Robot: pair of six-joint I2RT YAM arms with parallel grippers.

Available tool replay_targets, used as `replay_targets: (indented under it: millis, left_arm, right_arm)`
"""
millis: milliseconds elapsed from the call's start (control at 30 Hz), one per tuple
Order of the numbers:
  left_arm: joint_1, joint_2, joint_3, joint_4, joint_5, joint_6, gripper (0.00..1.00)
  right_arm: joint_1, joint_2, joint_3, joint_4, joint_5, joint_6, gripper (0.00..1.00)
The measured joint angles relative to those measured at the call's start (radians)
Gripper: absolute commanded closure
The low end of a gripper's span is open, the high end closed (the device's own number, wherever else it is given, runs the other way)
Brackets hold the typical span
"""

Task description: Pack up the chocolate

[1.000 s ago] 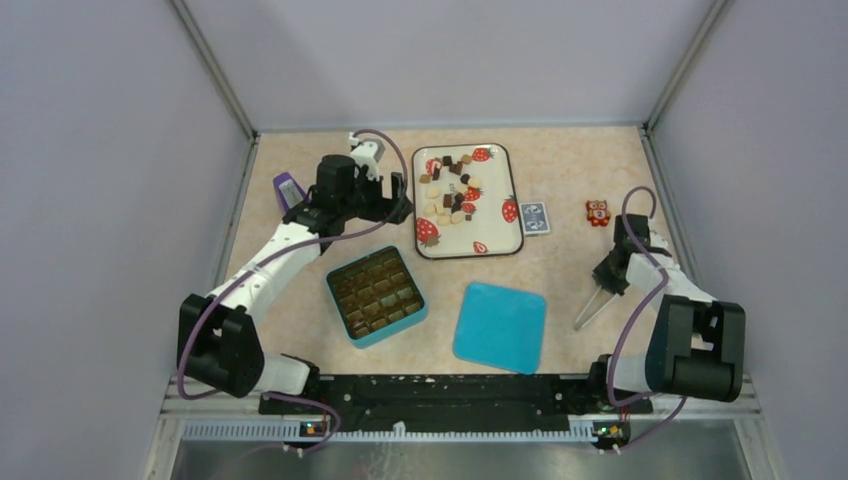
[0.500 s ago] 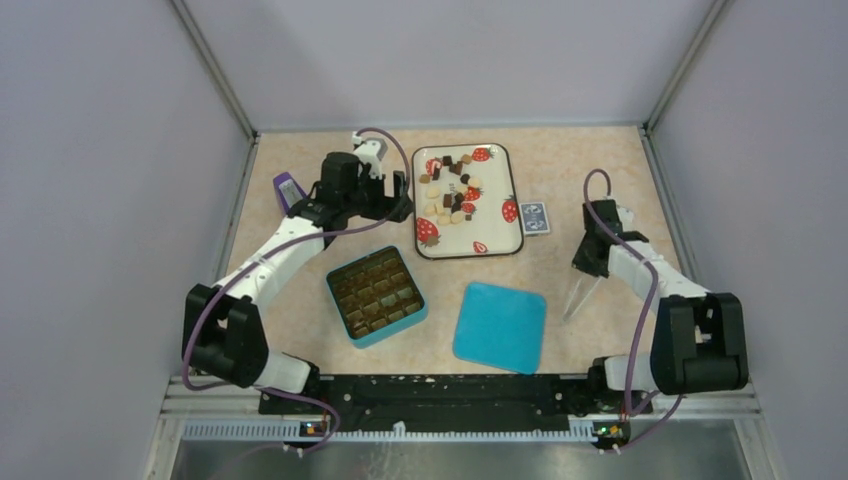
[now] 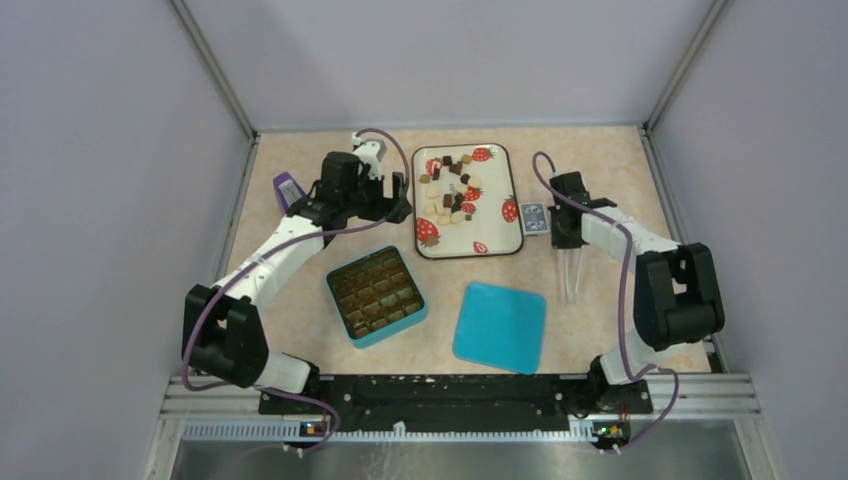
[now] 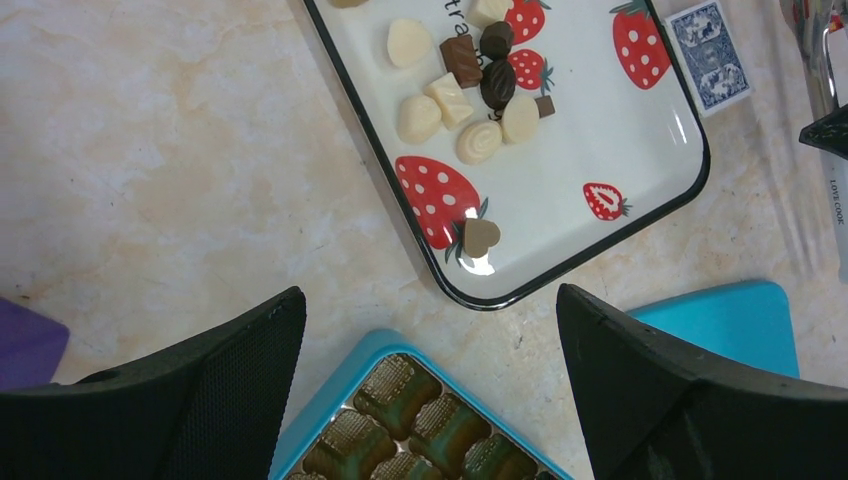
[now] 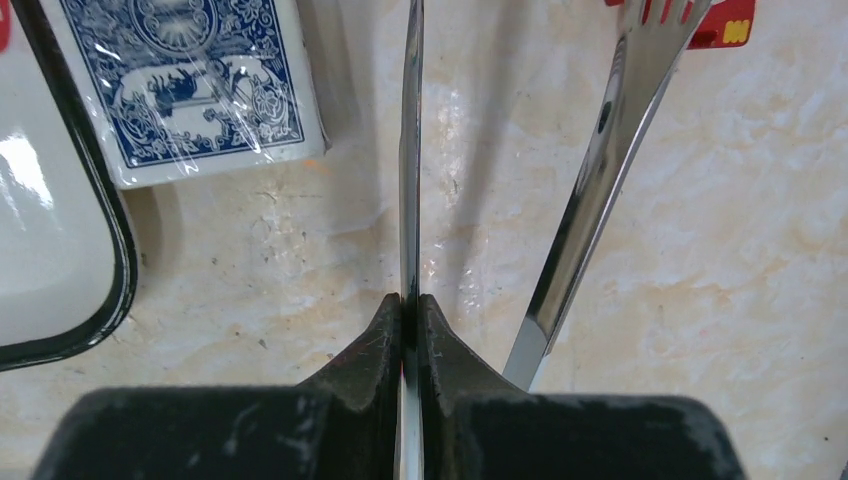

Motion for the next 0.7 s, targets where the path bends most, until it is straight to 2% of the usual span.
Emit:
replay_targets:
  millis: [200,333,367,500,533,600,700]
  left_arm:
    - [0.000,-0.022,0.008,-0.071,-0.003,0.030,0.01]
    - [-0.003,-0.013,0.053,-0.174,-0.019,0.046,0.01]
    - [-0.004,-0.013,0.056,-0.185,-0.019,0.047,0.01]
    - [-0.006,-0.018,0.043,-0.194,-0.004,0.023,0.01]
    - [-0.008,-0.026,0.030,-0.194,0.007,0.011,0.01]
    - [-0.014,-0.048,-0.002,-0.190,0.022,-0.016,0.01]
    - [-0.023,-0.090,-0.048,-0.180,0.042,-0.053,0.01]
  right_arm:
    - [0.000,0.019,0.002,-0.001,-0.049,-0.070,0.75]
    - [0.000,0.047,0.037,0.000,-0.073,-0.074,0.69]
    - [0.000,0.054,0.048,-0.003,-0.075,-0.071,0.62]
    - [0.000,0.055,0.085,-0.015,-0.080,-0.038,0.23]
    - [0.000,0.049,0.085,-0.014,-0.077,-0.021,0.17]
    - [0.001,0.027,0.079,-0.019,-0.057,0.009,0.14]
    - [0.001,-0.042,0.018,0.011,-0.026,0.061,0.14]
